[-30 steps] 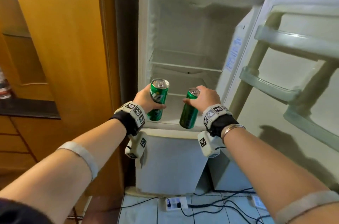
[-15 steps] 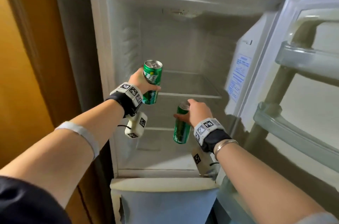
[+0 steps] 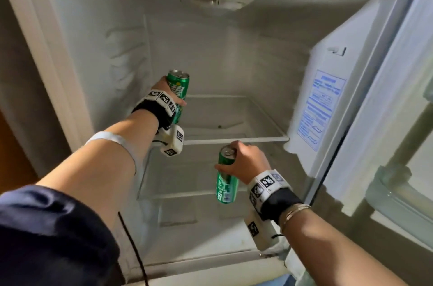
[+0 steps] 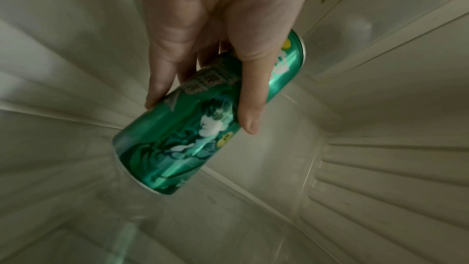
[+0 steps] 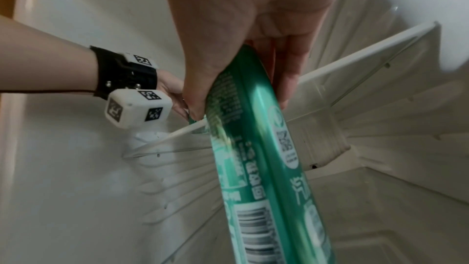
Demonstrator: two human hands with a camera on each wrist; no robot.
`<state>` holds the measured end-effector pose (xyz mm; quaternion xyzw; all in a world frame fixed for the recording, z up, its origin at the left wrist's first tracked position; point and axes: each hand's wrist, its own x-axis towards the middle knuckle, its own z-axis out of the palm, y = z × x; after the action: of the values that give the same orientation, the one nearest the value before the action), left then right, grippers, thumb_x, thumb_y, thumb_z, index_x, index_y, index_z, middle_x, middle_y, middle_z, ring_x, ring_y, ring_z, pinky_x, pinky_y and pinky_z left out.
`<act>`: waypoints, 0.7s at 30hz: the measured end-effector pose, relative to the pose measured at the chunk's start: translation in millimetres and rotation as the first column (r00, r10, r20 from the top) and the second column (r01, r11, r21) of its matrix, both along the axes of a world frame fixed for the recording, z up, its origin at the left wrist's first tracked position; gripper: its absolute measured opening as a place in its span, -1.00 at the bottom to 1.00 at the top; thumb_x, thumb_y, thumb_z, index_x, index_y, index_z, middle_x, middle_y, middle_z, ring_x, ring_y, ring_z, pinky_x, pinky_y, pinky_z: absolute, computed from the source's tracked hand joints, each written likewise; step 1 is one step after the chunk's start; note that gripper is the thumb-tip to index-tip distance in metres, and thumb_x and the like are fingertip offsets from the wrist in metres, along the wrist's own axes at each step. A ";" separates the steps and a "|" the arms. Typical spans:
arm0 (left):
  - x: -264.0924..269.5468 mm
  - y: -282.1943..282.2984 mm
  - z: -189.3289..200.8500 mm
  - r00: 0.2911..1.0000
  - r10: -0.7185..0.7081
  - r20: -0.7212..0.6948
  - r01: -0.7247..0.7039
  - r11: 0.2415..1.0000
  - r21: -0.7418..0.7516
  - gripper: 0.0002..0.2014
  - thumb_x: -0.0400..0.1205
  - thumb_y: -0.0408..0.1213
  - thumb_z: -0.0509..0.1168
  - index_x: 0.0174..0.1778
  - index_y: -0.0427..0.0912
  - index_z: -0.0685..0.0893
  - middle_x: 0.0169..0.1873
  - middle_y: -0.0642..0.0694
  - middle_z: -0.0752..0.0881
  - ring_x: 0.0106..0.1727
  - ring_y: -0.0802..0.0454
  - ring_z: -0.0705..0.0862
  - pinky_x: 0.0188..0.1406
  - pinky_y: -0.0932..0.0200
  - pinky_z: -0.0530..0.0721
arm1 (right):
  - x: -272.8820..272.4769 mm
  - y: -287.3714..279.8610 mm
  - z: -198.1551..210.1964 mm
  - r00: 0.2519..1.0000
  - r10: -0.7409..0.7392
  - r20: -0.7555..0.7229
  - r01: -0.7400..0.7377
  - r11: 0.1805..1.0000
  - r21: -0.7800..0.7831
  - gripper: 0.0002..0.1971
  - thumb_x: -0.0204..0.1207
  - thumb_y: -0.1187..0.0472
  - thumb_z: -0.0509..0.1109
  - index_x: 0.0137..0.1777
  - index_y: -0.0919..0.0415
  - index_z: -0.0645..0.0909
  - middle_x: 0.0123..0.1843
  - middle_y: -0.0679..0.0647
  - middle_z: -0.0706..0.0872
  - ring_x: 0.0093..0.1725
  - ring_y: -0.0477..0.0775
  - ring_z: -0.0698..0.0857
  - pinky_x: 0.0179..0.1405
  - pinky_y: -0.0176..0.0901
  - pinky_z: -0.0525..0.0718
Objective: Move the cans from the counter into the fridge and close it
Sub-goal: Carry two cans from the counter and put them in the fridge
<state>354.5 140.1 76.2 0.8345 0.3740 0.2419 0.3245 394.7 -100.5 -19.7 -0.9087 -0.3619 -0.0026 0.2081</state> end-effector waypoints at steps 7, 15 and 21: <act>27.2 33.9 -12.2 0.993 0.068 0.100 -0.058 0.994 -0.093 -0.54 0.39 -0.39 0.50 0.08 -0.11 0.41 0.16 -0.16 0.61 0.06 0.04 0.48 0.15 0.23 0.45 | 4.5 12.8 -6.7 1.000 0.005 -0.015 -0.006 1.000 -0.027 -0.37 0.30 -0.27 0.50 0.29 0.04 0.50 0.14 0.03 0.72 0.06 0.05 0.72 0.03 -0.15 0.71; 17.3 32.6 -15.5 0.987 0.150 0.058 -0.147 0.987 -0.060 -0.29 0.44 -0.33 0.49 0.44 -0.32 0.28 0.41 -0.34 0.46 0.42 -0.23 0.48 0.39 -0.03 0.42 | 1.8 15.3 -3.7 1.000 0.027 -0.004 -0.027 1.000 -0.008 -0.37 0.29 -0.28 0.50 0.27 0.05 0.53 0.17 0.02 0.74 0.10 0.06 0.72 0.03 -0.19 0.69; -4.9 15.3 -10.7 0.987 0.155 0.032 -0.155 0.988 -0.006 -0.32 0.49 -0.30 0.43 0.48 -0.30 0.29 0.38 -0.32 0.51 0.38 -0.25 0.52 0.35 -0.04 0.46 | -9.7 13.6 13.9 0.999 0.051 0.015 -0.050 0.998 -0.035 -0.30 0.27 -0.34 0.47 0.28 0.10 0.52 0.15 0.08 0.74 0.10 0.14 0.72 0.08 -0.07 0.72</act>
<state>349.6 155.5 65.5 0.7983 0.4327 0.2794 0.3123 385.0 -87.0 -5.8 -0.9027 -0.3862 0.0018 0.1897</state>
